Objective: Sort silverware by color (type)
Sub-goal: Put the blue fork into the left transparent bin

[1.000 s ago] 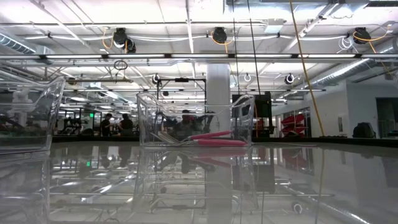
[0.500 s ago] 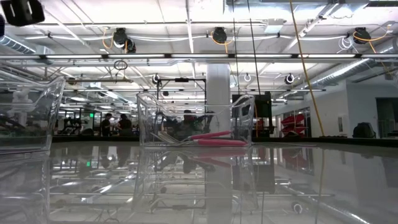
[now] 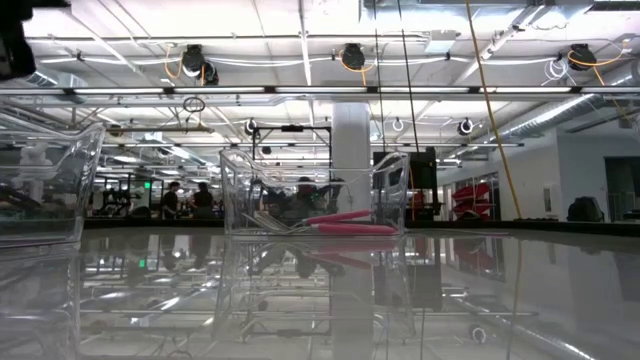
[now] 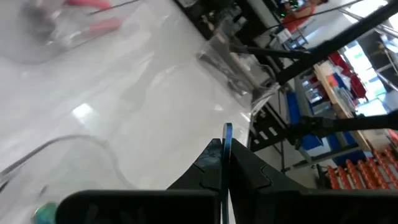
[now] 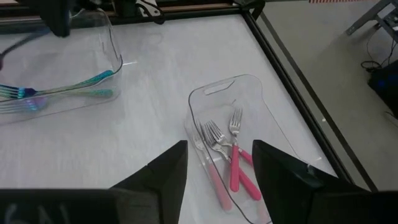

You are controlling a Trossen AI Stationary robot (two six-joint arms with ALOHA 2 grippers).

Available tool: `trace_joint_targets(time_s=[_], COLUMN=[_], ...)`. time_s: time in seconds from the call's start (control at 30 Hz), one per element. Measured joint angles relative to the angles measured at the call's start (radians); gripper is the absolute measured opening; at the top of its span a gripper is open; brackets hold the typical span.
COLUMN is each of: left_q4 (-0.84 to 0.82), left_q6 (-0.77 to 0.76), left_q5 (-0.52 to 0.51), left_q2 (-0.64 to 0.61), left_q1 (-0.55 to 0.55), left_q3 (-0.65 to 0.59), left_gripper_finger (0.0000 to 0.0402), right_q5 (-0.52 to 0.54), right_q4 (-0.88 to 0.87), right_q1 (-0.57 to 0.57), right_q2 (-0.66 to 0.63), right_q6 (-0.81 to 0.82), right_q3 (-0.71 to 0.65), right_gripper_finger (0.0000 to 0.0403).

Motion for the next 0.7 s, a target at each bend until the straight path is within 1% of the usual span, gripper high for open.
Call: trace_joint_targets(time_s=[0.17, 0.3, 0.43, 0.7], left_q4=[-0.016, -0.019, -0.024, -0.019], left_q6=[-0.109, -0.109, -0.111, -0.115], left_q5=[-0.023, -0.051, -0.050, 0.050], left_q2=[0.002, 0.002, 0.002, 0.002], left_q1=[-0.006, -0.006, -0.006, -0.006], left_q3=[-0.045, -0.061, -0.079, -0.082], left_gripper_finger=[0.0011, 0.0011, 0.0011, 0.0011], right_q5=[0.000, 0.000, 0.001, 0.001], right_q4=[0.000, 0.000, 0.000, 0.000], right_q1=[-0.003, -0.003, -0.003, -0.003], right_q2=[0.000, 0.000, 0.000, 0.000], right_q6=[0.000, 0.000, 0.000, 0.000], right_q3=[0.000, 0.000, 0.000, 0.000], right_gripper_finger=[0.0173, 0.0173, 0.0173, 0.0173])
